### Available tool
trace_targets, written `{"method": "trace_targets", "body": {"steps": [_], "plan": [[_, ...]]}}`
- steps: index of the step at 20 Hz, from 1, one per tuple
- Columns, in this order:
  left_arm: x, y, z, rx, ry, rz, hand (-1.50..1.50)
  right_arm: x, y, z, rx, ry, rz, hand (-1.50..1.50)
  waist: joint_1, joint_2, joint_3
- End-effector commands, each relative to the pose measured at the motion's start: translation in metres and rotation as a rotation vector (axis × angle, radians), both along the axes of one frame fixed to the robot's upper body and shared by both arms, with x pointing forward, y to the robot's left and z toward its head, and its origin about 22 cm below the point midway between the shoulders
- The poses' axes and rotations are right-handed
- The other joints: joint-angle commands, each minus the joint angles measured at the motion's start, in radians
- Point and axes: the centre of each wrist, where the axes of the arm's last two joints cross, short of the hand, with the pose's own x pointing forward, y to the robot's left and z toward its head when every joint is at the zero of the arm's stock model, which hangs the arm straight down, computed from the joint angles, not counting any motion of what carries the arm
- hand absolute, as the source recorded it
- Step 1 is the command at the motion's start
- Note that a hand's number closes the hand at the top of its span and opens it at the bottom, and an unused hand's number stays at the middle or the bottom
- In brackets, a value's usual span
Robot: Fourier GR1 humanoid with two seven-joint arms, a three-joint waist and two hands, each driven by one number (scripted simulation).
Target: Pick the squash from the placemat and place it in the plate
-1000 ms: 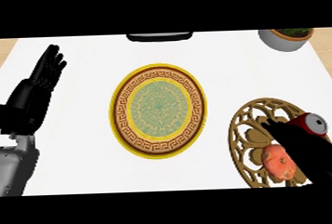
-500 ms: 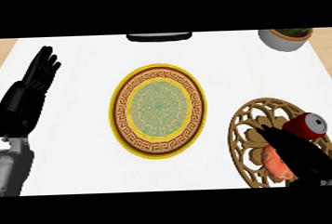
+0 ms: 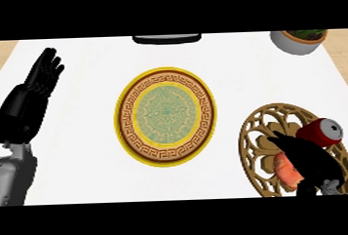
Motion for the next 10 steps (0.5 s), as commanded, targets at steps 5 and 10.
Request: {"method": "trace_targets", "body": {"steps": [5, 10], "plan": [[-0.001, -0.002, 0.000, -0.005, 0.008, 0.006, 0.00, -0.008, 0.018, -0.004, 0.034, -0.286, 0.086, 1.50, -0.005, 0.002, 0.006], [-0.015, 0.010, -0.012, 0.002, 0.031, 0.011, 0.00, -0.029, -0.036, -0.018, -0.058, -0.291, -0.312, 1.50, -0.029, -0.003, 0.005]]}}
